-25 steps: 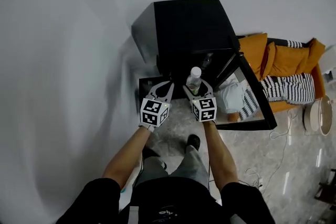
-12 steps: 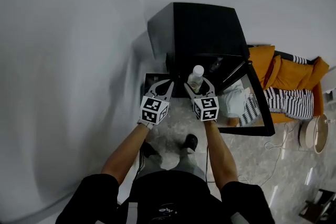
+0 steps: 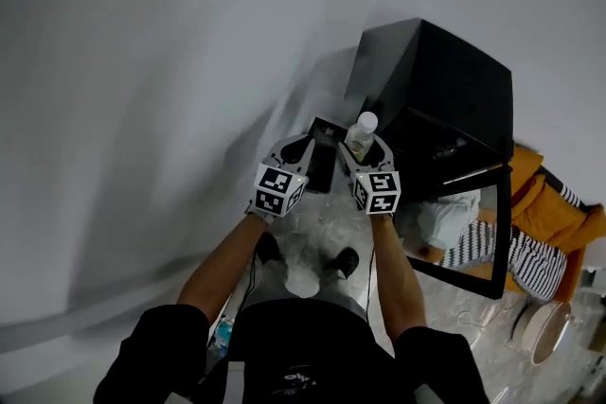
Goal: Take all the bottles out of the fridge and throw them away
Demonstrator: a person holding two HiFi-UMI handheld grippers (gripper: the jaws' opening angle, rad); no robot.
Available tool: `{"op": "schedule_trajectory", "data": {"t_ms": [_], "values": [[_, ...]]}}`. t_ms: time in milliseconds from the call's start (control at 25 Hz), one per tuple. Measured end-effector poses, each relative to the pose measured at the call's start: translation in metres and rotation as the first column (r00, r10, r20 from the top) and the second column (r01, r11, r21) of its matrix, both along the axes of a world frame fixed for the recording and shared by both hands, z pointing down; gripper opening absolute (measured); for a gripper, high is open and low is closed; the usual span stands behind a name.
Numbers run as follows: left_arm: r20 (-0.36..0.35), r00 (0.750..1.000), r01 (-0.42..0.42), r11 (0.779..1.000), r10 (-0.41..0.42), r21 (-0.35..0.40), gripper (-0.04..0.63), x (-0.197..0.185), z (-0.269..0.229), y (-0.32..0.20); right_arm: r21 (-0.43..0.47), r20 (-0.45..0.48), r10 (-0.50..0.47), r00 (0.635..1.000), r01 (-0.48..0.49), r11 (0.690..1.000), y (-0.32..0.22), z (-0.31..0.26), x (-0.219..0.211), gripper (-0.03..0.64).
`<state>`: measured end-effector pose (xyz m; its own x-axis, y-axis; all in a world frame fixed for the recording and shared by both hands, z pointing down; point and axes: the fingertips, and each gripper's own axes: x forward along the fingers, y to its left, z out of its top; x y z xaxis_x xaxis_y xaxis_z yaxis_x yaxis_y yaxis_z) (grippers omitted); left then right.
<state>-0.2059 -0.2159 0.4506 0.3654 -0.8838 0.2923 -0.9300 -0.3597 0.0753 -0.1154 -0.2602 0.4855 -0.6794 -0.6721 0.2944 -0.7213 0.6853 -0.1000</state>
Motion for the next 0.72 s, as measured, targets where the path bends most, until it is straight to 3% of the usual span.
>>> {"op": "schedule_trajectory", "data": {"t_ms": [240,480,720], "values": [[-0.014,0.998,0.053,0.998,-0.053,-0.018,0.002,-0.039,0.013,0.017,-0.027,-0.017,-0.053,0.998,0.053,0.998,0.013,0.018,-0.036,0.319],[-0.027,0.999,0.018,0.999,-0.018,-0.028,0.002,-0.041,0.047,0.012,-0.075,-0.003,-0.050,0.999,0.049,0.996,0.008,0.059,-0.058,0.319],[-0.048,0.998,0.025,0.997,-0.028,-0.075,0.002,-0.041,0.113,0.006,-0.105,0.002,-0.059,0.998,0.059,0.993,-0.004,0.128,-0.070,0.319]]}}
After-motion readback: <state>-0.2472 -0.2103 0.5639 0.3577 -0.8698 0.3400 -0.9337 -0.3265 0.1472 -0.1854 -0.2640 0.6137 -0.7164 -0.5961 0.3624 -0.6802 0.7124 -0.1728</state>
